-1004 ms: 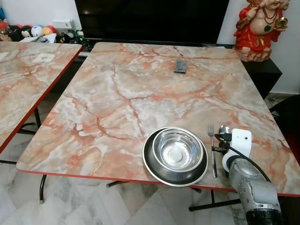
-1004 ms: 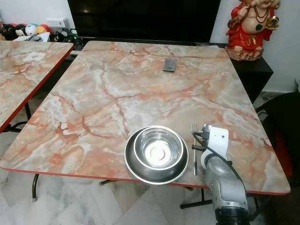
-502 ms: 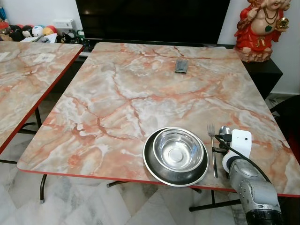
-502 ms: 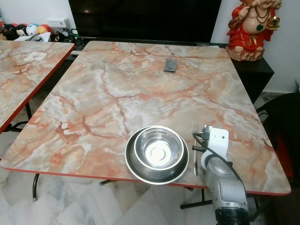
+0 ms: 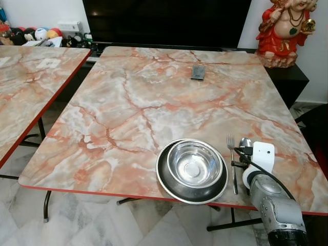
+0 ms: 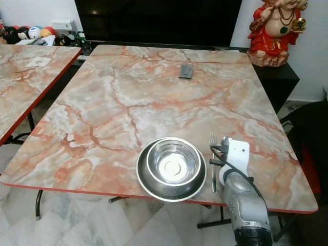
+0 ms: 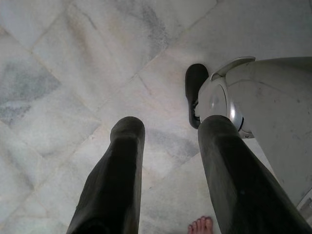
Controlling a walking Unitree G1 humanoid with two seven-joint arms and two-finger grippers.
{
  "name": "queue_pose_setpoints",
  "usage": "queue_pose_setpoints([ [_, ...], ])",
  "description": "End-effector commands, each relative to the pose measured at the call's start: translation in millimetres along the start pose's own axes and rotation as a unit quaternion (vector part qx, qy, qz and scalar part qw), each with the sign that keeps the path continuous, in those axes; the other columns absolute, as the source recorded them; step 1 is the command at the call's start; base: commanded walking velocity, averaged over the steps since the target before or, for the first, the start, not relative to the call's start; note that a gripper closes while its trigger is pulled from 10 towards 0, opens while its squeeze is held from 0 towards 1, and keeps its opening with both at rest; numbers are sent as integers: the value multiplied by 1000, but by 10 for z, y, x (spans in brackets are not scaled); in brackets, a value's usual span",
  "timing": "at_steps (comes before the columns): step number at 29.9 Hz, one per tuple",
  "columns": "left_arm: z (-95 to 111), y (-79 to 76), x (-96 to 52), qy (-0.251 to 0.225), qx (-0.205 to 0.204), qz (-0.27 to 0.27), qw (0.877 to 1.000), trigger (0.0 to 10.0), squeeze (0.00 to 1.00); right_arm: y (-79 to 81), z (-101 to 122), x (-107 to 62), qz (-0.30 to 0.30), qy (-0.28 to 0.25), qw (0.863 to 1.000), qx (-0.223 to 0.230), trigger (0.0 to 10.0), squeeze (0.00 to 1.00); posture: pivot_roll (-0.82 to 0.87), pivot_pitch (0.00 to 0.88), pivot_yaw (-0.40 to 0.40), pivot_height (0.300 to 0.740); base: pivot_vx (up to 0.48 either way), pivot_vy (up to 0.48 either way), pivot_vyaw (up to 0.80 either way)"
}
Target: Setting the table
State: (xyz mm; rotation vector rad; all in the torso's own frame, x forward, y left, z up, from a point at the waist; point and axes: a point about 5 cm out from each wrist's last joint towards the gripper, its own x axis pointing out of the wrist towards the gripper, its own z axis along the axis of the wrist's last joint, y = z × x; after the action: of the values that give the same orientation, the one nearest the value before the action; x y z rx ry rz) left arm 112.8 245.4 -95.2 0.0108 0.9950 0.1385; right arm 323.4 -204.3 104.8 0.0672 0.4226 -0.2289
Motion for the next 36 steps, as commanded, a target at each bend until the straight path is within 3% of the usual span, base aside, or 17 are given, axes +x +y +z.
queue_pose_setpoints([
  [1, -105, 22, -30, 17, -2, 6, 1000, 10000, 0, -17, -54, 15, -5, 14, 1000, 1, 10000, 0, 83, 123, -7, 740, 0, 0, 0],
  [36, -93, 34, -29, 16, -4, 7, 1000, 10000, 0, 14, -90, 27, -3, 19, 1000, 7, 10000, 20, 63, 166, -1, 740, 0, 0, 0],
])
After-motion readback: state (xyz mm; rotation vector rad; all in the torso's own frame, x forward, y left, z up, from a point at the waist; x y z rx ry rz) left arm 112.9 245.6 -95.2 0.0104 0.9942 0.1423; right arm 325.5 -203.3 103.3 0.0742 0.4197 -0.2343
